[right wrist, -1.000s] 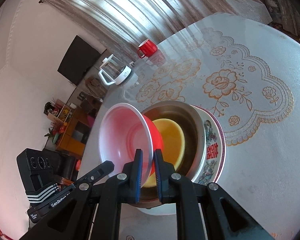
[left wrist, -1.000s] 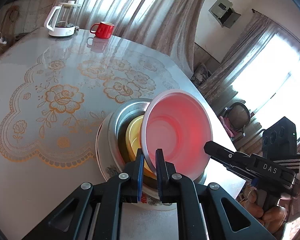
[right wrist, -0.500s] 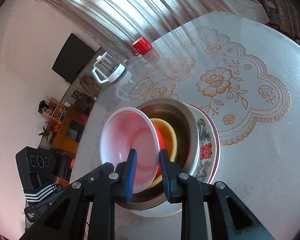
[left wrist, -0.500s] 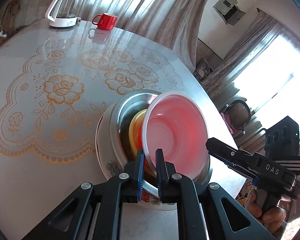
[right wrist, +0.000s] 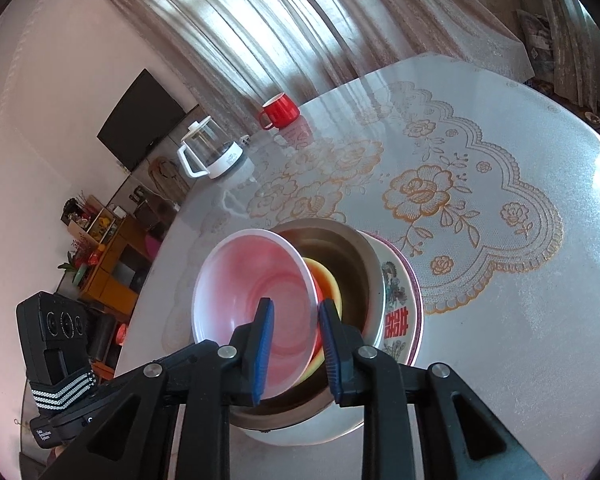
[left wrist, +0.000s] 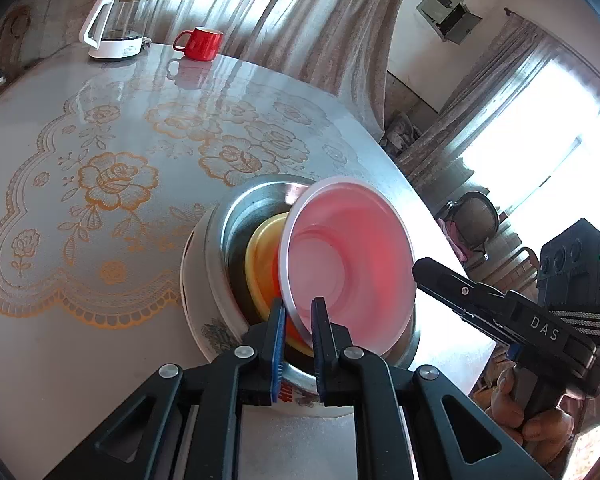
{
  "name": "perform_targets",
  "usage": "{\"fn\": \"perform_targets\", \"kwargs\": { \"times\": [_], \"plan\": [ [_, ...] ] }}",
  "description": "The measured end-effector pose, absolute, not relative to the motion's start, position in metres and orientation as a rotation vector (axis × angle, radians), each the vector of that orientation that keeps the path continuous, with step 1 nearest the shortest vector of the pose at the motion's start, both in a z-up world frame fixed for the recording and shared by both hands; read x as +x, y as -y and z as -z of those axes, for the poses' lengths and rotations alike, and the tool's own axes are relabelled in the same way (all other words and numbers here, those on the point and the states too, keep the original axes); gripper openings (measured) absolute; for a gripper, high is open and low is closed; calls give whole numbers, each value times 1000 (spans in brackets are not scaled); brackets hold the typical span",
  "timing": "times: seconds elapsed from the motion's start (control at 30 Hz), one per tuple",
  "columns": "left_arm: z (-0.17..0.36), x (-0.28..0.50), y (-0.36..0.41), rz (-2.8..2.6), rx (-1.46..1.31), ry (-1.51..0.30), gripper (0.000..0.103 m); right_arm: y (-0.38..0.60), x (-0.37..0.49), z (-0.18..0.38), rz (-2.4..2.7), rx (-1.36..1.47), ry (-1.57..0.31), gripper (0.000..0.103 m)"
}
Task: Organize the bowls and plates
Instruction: 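Lower the red bowl into the yellow bowl and open the right gripper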
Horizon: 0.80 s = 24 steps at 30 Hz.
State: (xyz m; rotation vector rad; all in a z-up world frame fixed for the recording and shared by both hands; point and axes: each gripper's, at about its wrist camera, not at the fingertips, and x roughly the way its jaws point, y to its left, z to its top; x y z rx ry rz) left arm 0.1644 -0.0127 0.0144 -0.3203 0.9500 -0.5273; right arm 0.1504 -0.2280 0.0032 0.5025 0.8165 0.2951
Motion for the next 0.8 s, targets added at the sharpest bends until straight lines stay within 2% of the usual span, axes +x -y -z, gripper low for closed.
{"fn": "perform_targets", "kwargs": {
  "times": [0.63, 0.8],
  "plan": [
    [-15, 159, 13, 517, -296, -928, 16, 194, 152, -11, -326, 350, -795, 24],
    [-19, 156, 11, 505, -288, -901, 27, 176, 154, -4, -347, 286, -828, 24]
  ]
}}
